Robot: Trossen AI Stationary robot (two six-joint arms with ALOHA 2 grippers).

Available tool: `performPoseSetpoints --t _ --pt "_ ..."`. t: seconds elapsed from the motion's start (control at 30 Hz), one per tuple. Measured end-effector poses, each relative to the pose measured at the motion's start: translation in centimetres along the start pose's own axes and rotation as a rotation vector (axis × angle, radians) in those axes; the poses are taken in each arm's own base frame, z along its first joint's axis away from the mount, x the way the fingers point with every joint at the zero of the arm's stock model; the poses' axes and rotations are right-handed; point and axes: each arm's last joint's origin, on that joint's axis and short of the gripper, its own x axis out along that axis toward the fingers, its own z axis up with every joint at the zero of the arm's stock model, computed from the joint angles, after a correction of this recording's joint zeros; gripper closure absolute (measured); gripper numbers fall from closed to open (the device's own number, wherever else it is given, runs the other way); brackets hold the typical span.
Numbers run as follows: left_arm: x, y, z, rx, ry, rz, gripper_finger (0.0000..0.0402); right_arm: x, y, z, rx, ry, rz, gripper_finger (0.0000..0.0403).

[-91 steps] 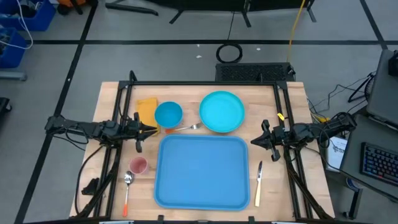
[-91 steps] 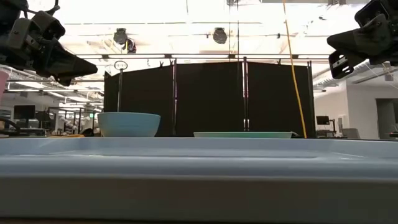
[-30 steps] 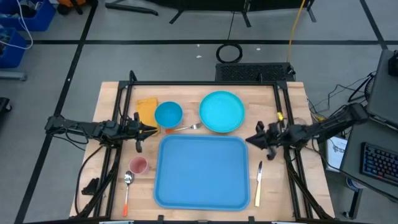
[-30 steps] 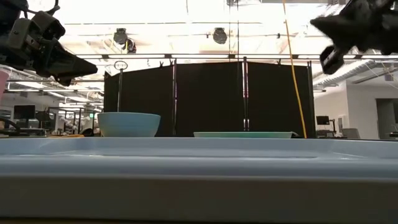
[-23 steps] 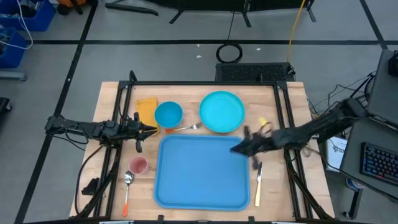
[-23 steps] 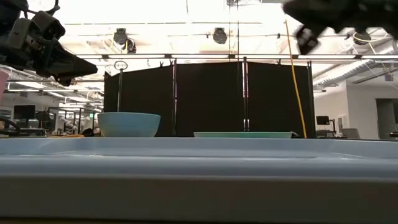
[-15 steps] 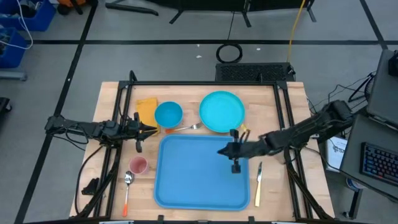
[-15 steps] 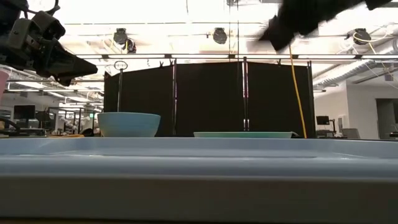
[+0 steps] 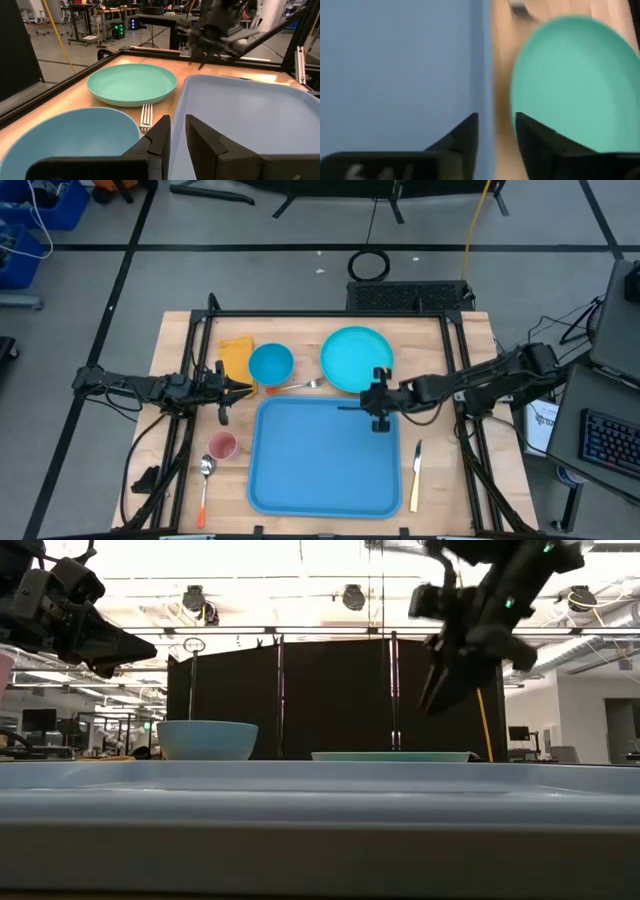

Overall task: Set up tray
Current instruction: Put the light blue plate on the blue serving tray

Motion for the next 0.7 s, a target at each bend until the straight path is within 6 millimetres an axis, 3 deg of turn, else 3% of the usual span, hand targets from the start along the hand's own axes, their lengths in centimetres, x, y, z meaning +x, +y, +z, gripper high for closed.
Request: performPoseSetpoints --t 0.17,0.7 --pt "0.0 0.0 0.0 0.000 0.000 0.000 0.0339 0.8 -1.3 -0.8 -0.039 0.091 0.001 0.0224" --pt "0.0 0.0 0.0 0.000 0.000 0.000 0.0339 2.1 -3.3 -1.4 -0.048 0.169 -0.005 0.0230"
